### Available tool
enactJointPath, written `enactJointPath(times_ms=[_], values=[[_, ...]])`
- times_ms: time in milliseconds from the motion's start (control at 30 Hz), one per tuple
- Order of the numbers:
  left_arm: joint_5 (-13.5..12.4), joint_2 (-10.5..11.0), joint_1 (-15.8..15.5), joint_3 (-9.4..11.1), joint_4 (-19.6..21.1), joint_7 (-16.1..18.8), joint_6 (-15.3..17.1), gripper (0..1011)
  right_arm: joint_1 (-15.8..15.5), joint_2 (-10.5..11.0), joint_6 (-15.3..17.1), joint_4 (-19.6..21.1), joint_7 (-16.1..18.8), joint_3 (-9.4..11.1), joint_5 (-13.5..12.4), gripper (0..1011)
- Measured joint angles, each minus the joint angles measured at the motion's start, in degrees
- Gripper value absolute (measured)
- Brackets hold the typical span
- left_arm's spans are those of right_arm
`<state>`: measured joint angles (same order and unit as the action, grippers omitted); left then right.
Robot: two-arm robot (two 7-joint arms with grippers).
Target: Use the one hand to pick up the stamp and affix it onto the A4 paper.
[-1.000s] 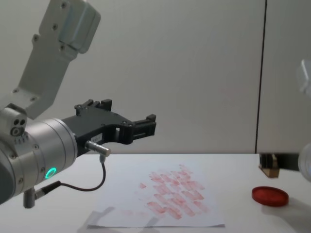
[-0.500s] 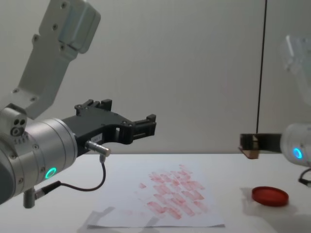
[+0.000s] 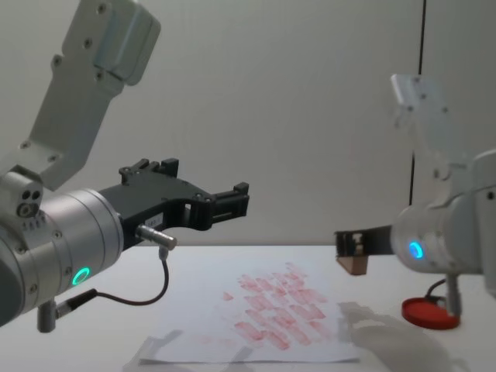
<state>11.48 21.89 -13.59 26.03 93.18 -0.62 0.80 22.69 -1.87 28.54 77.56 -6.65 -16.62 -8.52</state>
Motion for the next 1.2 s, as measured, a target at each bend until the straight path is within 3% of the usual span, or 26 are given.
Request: enactJointPath(times_ms=[333,600,800,1200], values=[[0.0,0.0,0.0,0.0,0.0,0.0,0.0,993,1.86,-2.13,4.65,-3.06,-2.31,-0.94,0.69,219],[0.0,0.0,0.0,0.0,0.0,0.0,0.0,993,2.59,-2.99,6.58,-4.25,-4.1,-1.01,1.02,219],[0.0,0.0,0.0,0.0,0.0,0.0,0.0,993,3.06,-3.33,6.27,-5.32,-4.03,-0.72,0.91,219],[0.0,0.0,0.0,0.0,0.0,0.0,0.0,993,4.36,-3.89,2.67,-8.06,-1.03,-0.28,0.34,219]])
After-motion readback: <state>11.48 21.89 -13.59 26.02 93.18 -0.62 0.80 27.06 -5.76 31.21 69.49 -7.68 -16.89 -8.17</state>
